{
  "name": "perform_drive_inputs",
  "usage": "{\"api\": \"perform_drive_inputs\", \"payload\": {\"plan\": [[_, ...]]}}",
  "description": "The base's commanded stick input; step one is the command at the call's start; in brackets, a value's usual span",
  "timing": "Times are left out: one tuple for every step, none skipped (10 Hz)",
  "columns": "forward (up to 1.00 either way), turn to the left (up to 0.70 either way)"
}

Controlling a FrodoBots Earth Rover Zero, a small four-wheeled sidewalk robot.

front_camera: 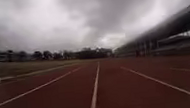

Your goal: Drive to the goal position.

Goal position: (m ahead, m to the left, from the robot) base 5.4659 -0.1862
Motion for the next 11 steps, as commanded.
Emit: {"api": "perform_drive_inputs", "payload": {"plan": [[0.70, 0.00], [0.70, 0.00], [0.70, 0.00], [0.70, -0.35], [0.70, -0.35], [0.70, -0.35], [0.70, -0.35], [0.70, -0.35], [0.70, -0.35], [0.70, -0.35], [0.70, -0.35]]}}
